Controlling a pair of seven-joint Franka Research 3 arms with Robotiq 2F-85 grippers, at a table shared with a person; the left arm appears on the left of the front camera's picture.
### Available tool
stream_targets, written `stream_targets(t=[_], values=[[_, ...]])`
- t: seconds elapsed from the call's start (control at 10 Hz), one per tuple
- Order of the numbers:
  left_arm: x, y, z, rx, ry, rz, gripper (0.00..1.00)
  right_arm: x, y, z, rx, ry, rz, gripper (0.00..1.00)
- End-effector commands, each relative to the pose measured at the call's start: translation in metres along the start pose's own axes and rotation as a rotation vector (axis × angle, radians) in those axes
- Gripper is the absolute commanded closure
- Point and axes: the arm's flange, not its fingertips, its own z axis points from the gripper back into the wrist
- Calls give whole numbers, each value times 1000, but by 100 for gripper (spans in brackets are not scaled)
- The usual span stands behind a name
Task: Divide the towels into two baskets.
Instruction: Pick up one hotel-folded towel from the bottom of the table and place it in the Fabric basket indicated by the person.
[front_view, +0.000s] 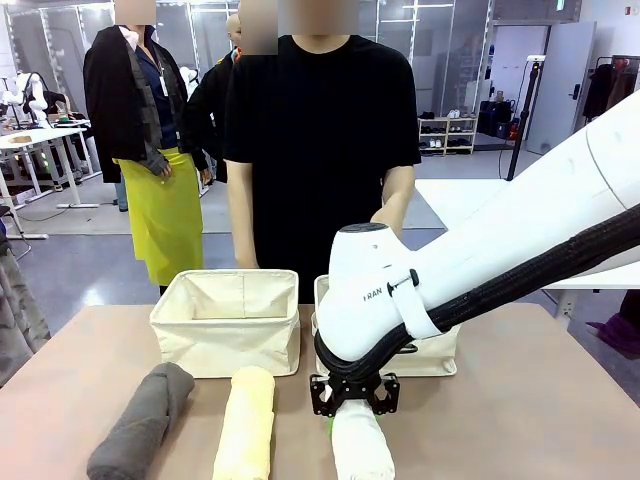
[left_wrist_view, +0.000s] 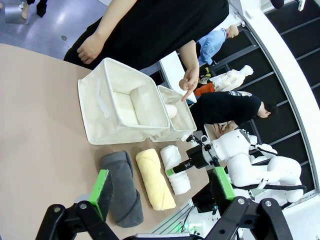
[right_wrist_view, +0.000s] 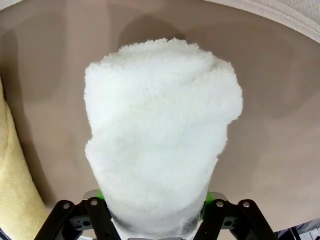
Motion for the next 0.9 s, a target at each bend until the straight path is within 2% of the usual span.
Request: stream_targets(t=[0.0, 0.2, 0.3, 0.5, 0.6, 0.8], values=[[1, -1, 2, -23, -15, -11, 0, -11, 12, 21, -54, -53, 5, 40], [1, -1, 2, -23, -15, -11, 0, -28, 12, 67, -47, -97, 130, 40], [1, -1, 2, -23, -15, -11, 0, -34, 14, 90, -100, -130, 182, 40], [1, -1, 2, -23, -15, -11, 0, -42, 22, 130, -194, -115, 451, 40], [1, -1, 2, -23, -15, -11, 0, -40, 23, 144, -217, -80, 675, 40], [1, -1, 2, -23, -15, -11, 0, -43, 28, 154, -295, -90, 886, 40]])
